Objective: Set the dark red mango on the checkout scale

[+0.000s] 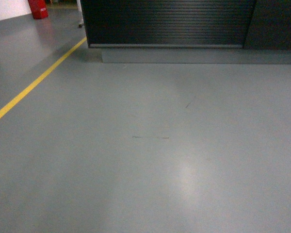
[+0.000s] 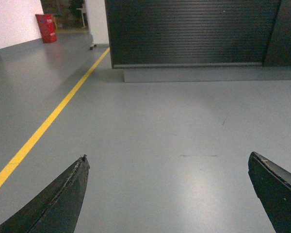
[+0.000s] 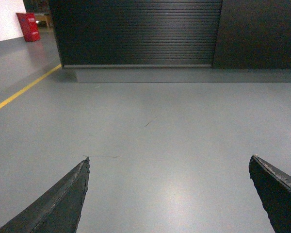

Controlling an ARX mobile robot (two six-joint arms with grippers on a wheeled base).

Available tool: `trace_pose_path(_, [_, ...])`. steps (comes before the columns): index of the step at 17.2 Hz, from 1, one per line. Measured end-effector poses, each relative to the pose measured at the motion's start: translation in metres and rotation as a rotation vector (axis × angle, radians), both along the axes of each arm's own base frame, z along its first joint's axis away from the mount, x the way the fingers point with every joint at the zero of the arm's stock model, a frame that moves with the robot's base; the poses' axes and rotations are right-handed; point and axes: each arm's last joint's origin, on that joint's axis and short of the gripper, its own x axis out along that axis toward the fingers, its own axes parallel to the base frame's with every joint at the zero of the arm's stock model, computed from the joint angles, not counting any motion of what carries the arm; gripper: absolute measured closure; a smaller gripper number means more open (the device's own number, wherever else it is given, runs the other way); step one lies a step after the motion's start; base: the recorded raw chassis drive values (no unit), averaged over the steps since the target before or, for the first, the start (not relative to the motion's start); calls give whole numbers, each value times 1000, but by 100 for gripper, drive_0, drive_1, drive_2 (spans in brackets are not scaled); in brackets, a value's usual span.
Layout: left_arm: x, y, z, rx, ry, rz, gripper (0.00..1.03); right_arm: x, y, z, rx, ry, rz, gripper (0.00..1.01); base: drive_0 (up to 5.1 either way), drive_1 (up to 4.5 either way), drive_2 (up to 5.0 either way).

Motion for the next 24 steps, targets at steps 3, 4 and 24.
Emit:
trace_pose_path(3, [0,0,0,0,0,0,5,0,0,0,0,0,0,3,0,0,0])
trace_pose_path(4, [0,0,0,0,0,0,5,0,0,0,0,0,0,3,0,0,0])
trace_pose_path(24, [0,0,0,0,0,0,5,0,0,0,0,0,0,3,0,0,0])
